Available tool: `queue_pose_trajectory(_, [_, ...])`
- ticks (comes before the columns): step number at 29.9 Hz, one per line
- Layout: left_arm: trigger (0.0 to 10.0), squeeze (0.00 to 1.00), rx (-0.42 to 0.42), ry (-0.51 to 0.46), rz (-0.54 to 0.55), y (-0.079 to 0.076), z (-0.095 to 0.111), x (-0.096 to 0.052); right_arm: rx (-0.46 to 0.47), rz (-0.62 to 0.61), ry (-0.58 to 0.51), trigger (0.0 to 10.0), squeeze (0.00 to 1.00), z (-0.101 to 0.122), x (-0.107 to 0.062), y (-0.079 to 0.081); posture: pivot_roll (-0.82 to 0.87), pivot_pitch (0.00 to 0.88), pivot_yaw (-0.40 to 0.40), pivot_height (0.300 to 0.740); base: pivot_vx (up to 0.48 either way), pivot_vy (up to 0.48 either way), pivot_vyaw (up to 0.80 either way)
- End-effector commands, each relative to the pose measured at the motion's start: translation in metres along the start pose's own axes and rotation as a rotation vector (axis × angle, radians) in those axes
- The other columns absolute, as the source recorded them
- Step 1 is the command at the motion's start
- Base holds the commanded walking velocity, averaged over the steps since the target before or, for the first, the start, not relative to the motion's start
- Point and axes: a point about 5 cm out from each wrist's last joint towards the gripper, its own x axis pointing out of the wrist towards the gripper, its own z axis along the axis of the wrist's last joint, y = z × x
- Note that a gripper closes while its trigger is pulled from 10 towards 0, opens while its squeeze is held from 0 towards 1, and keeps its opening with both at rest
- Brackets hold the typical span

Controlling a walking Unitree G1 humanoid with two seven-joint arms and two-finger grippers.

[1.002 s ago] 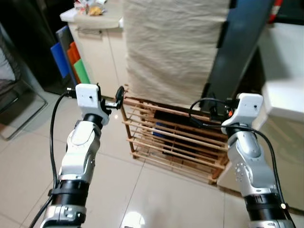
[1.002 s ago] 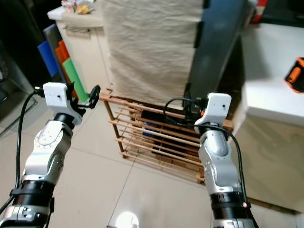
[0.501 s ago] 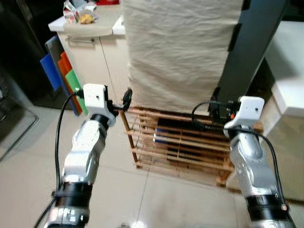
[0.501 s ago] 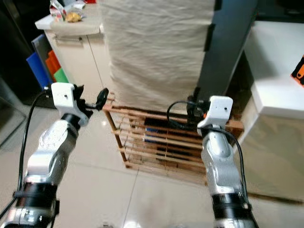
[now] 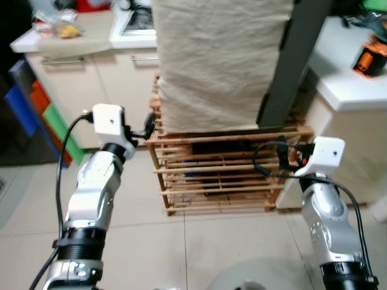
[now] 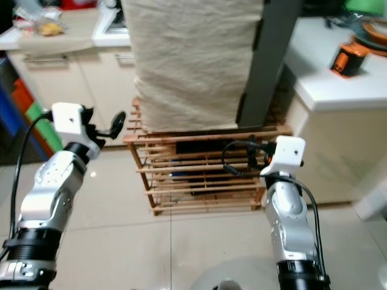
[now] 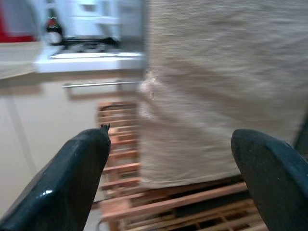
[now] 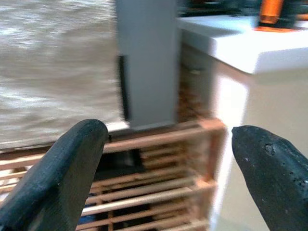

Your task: Restocking fridge

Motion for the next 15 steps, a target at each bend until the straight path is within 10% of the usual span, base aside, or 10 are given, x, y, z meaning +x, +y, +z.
queue_pose_trajectory(1, [10.0, 0.00, 0.010, -0.004, -0.035, -0.007, 0.002, 0.004, -0.001, -0.026, -0.021, 10.0, 0.00, 0.004, -0.001, -0.005, -0.16, 0.000, 0.091, 0.740, 0.000, 0.480, -0.69])
queue_pose_trajectory(15, [10.0, 0.00, -0.013, 0.015, -0.046, -0.009, -0.005, 0.007, -0.021, -0.063, -0.018, 10.0, 0.00, 0.002, -0.013, -0.019, -0.19, 0.000, 0.094, 0.740, 0.000, 0.480, -0.67])
